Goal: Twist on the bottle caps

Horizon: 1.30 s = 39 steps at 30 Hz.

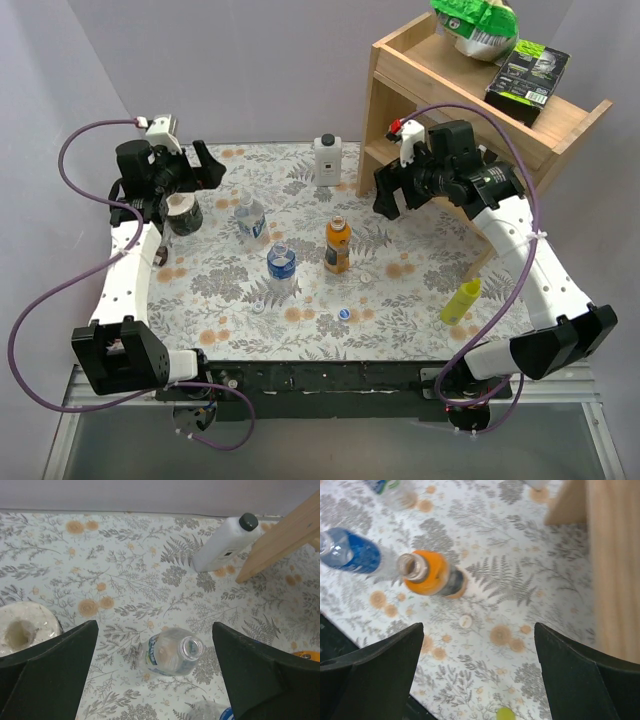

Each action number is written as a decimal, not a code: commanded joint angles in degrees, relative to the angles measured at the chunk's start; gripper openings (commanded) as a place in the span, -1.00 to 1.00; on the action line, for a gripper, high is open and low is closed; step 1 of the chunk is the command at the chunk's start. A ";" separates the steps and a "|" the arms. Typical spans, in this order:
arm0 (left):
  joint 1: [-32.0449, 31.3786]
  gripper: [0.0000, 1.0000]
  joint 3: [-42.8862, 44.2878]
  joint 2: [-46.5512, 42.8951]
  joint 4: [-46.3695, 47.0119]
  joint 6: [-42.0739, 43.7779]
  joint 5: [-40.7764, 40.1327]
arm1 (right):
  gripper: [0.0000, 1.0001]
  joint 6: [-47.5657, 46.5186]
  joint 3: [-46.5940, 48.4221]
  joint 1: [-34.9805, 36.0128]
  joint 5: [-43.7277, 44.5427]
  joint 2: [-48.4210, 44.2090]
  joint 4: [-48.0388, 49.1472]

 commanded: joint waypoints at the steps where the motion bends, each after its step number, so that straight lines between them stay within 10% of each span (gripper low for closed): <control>1: -0.61 0.96 -3.42 -4.84 -0.98 0.91 3.23 | 0.97 -4.74 0.17 1.52 -12.51 1.36 4.55; 5: -0.88 0.96 -7.56 -8.62 -1.59 2.58 2.62 | 0.97 -9.52 7.18 5.90 -24.21 5.23 7.10; 23: -0.88 0.96 -7.84 -15.40 -5.63 5.73 7.63 | 0.90 -13.81 22.49 20.33 -14.90 17.63 6.15; 39: -1.41 0.96 -8.27 -15.39 -6.43 7.06 17.65 | 0.22 -20.77 17.40 19.10 -1.28 20.18 -5.10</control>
